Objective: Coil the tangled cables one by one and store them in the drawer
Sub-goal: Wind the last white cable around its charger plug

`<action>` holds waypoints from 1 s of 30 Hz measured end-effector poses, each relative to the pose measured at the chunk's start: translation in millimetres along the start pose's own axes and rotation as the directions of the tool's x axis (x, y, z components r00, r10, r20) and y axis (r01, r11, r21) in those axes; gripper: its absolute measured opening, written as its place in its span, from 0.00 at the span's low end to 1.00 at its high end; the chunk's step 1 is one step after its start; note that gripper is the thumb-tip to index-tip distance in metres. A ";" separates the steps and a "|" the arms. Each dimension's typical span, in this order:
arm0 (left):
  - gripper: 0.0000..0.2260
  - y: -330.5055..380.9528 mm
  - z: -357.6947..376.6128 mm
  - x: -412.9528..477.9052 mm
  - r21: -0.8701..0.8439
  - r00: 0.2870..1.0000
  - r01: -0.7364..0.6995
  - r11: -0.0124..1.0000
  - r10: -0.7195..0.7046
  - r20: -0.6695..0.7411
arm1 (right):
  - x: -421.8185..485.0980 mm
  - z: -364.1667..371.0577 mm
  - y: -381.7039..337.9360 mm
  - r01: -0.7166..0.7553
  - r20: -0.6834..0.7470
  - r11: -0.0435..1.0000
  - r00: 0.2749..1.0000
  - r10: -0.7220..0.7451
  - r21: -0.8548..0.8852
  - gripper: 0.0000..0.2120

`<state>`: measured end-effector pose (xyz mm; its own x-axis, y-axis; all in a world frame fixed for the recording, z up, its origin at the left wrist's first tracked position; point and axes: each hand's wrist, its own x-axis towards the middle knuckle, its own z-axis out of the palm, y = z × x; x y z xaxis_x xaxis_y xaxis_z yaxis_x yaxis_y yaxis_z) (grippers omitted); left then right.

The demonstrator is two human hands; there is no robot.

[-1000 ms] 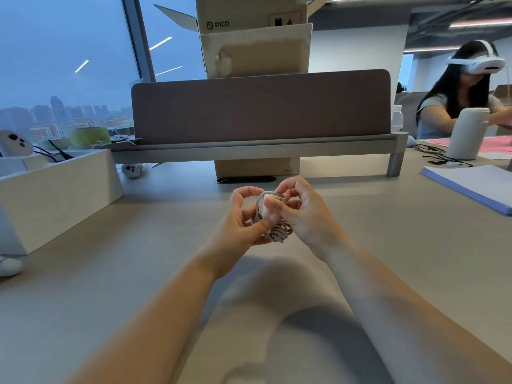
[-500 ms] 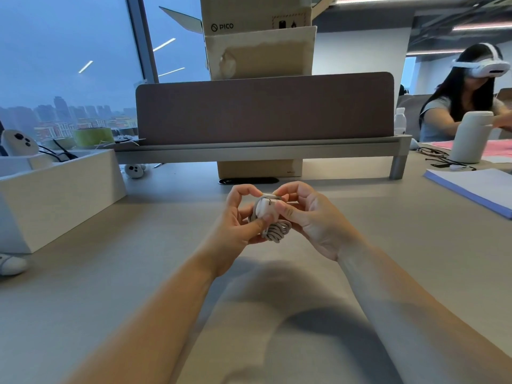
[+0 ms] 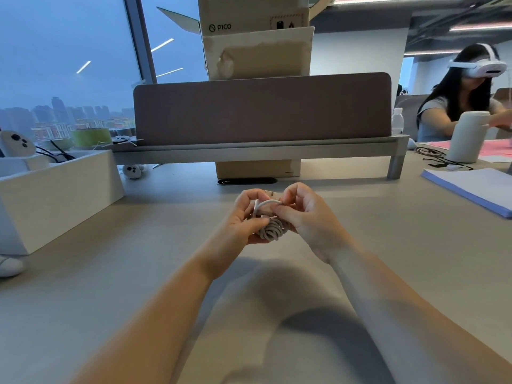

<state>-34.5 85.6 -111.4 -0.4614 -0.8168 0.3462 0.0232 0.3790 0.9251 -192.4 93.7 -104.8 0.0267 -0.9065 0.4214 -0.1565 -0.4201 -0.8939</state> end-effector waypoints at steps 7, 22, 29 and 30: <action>0.19 -0.8 2.9 0.6 0.104 0.998 0.003 0.995 -0.010 0.065 | 3.0 1.8 1.1 -0.218 0.028 0.970 0.976 0.217 0.105 0.16; 0.12 -3.0 -9.1 1.7 0.131 0.997 0.048 0.990 -0.039 -0.069 | 0.5 0.6 -0.7 -0.305 0.112 0.933 0.951 0.288 0.192 0.24; 0.14 -0.4 -9.3 -2.5 0.127 0.999 -0.006 0.992 0.011 -0.036 | 1.9 -7.7 -0.7 -0.407 0.126 0.851 0.913 0.388 0.333 0.25; 0.14 -0.4 -9.2 -3.1 0.149 1.000 -0.016 0.989 0.019 -0.023 | 2.2 -9.5 0.4 -0.412 0.122 0.851 0.911 0.394 0.327 0.26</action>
<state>-25.0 83.9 -111.4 -0.4402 -0.8192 0.3677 -0.1018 0.4524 0.8860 -201.8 91.9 -102.7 0.0834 -0.9964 0.0133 0.1784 0.0018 -0.9840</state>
